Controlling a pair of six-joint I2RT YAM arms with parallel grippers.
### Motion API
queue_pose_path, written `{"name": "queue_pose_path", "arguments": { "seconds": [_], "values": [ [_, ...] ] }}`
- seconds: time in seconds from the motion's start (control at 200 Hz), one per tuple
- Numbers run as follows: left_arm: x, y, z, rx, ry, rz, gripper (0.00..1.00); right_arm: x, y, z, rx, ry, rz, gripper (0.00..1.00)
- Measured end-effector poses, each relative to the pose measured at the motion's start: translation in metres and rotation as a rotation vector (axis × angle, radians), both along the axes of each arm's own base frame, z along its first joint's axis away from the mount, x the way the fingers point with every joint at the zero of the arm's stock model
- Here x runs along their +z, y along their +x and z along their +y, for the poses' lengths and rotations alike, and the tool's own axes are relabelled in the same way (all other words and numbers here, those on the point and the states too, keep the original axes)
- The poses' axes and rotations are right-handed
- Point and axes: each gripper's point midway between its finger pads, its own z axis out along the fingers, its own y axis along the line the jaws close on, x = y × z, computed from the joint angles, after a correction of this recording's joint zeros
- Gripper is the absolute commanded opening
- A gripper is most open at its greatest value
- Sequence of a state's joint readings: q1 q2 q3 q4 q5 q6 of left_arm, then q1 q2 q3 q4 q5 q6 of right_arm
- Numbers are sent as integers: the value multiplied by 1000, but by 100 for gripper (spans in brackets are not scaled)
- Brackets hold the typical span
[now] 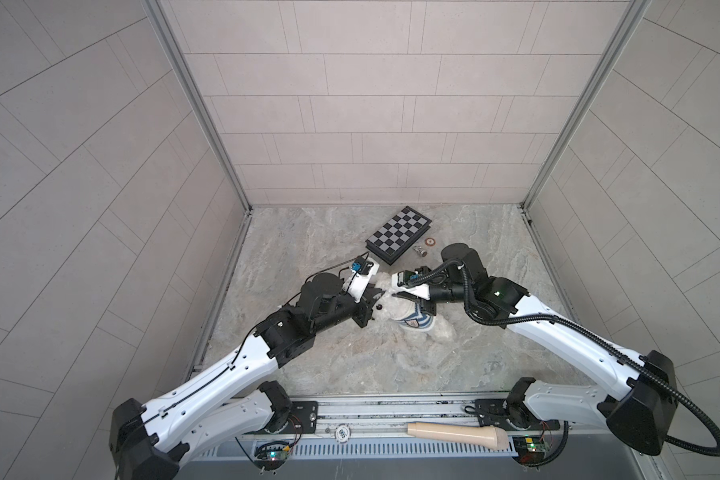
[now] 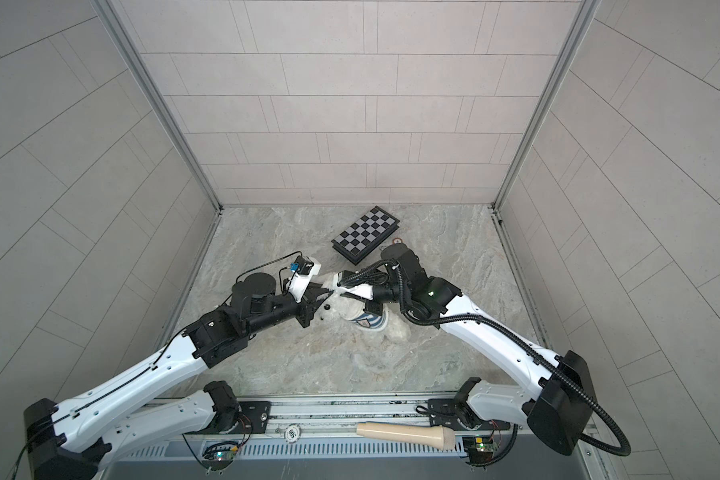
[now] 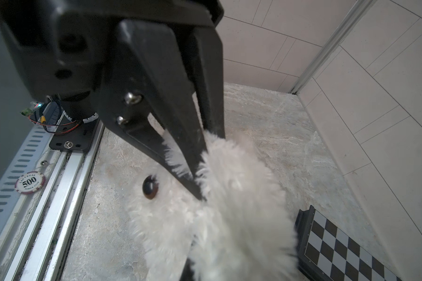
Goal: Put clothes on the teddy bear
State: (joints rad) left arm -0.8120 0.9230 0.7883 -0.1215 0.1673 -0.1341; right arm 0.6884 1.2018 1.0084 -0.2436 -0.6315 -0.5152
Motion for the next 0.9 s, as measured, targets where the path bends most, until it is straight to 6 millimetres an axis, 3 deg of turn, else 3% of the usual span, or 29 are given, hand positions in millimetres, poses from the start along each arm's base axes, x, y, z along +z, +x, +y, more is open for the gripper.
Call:
{"name": "queue_pose_path", "arguments": {
  "seconds": [0.355,0.531,0.736,0.901],
  "values": [
    [-19,11,20,140,7,24,0,12,3,-5,-80,125,1,46],
    [-20,11,31,182,-14,10,0,16,2,-15,-135,155,-4,49],
    [-24,7,37,186,-41,-8,0,27,5,-46,-252,254,-8,49],
    [-23,4,40,183,-66,-25,0,13,5,-57,-292,297,59,48]
  ]
}}
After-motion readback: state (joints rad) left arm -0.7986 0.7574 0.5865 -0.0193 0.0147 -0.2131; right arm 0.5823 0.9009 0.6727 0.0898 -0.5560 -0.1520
